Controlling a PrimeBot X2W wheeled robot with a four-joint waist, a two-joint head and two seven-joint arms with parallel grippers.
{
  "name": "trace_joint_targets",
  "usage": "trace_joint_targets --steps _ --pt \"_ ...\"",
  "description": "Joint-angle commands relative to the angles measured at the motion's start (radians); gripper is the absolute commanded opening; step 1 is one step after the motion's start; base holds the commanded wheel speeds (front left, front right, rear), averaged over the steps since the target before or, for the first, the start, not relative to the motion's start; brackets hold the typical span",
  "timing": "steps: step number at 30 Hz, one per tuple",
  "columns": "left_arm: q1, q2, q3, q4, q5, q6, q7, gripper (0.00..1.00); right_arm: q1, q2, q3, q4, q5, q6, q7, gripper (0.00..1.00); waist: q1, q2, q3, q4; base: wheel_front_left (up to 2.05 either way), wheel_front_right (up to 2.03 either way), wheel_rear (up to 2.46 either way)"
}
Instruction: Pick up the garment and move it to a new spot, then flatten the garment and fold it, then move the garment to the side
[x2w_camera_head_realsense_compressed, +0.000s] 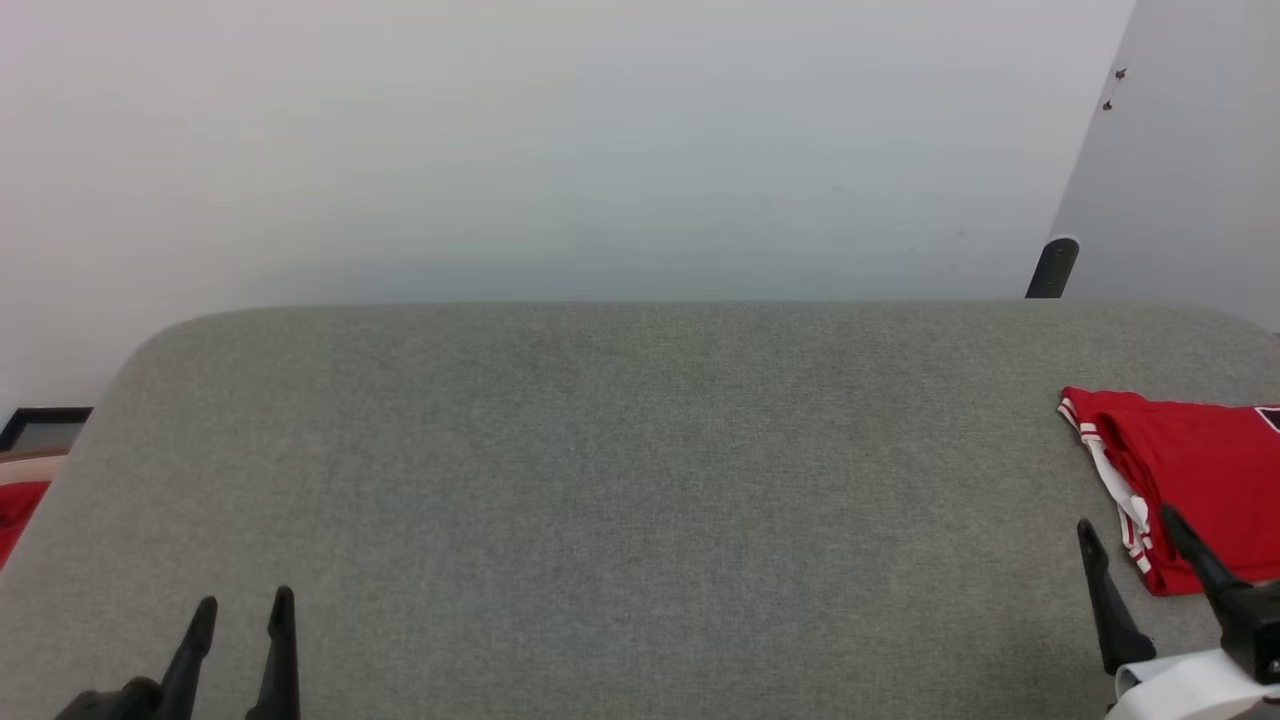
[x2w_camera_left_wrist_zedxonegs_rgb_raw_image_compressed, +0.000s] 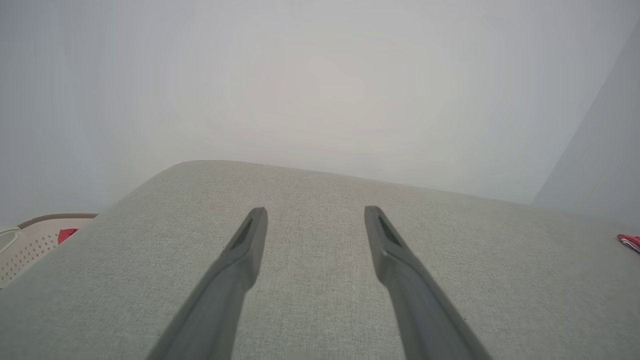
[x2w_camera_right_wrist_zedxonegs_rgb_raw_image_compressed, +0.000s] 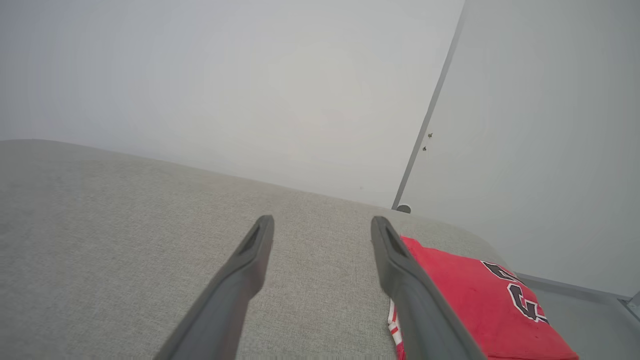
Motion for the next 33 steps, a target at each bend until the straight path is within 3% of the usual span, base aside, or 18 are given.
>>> trace_joint_targets --steps 1,29,30,33 --pt "0.007 0.002 -0.001 0.002 -0.005 -0.002 0.001 1.00 0.013 0.005 -0.001 -0.005 -0.007 -0.002 -0.001 1.00 0.0000 0.0000 0.000 -0.001 0.00 0.00 0.00" --pt "0.027 0.006 -0.003 -0.018 0.011 -0.003 0.001 1.00 0.037 0.021 -0.008 -0.043 -0.013 -0.002 0.010 1.00 0.0000 0.0000 -0.001 -0.002 0.00 0.00 0.00" --pt "0.018 0.003 -0.005 -0.015 0.003 -0.001 0.000 0.00 0.027 0.017 -0.005 -0.038 -0.008 0.000 0.010 0.00 0.0000 0.0000 -0.001 -0.002 0.00 0.00 0.00" --pt "0.030 -0.017 -0.011 0.013 -0.004 -0.001 0.003 0.00 0.036 0.029 -0.003 -0.008 -0.002 0.000 0.014 0.00 0.0000 0.0000 0.000 -0.002 0.00 0.00 0.00"
